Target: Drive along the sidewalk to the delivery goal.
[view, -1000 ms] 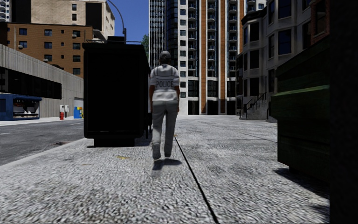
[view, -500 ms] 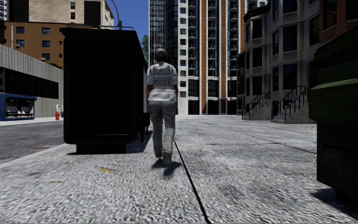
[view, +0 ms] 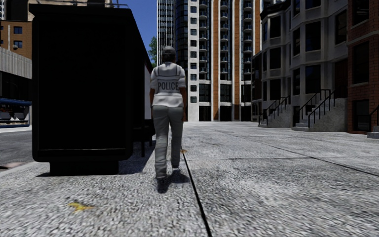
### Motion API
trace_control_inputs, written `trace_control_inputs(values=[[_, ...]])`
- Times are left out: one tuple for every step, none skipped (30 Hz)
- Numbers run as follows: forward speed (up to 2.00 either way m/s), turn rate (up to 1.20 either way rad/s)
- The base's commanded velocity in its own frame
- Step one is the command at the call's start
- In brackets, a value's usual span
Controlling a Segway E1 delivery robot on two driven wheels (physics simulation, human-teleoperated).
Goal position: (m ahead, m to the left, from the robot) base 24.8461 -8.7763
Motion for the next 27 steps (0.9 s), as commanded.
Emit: trace_control_inputs(values=[[1.09,-0.53],[1.07,-0.65],[1.06,-0.71],[1.06,-0.73],[1.06,-0.73],[1.06,-0.74],[1.08,-0.74],[1.15,-0.74],[1.15,-0.74],[1.24,-0.74],[1.28,-0.74],[1.3,-0.74],[1.3,-0.74],[1.33,-0.74],[1.35,-0.71],[1.4,-0.49],[1.42,-0.3],[1.42,-0.3],[1.42,-0.26],[1.43,-0.25],[1.43,-0.25],[1.43,-0.12],[1.43,0.0],[1.46,0.0],[1.51,0.0],[1.51,0.0],[1.54,0.0]])
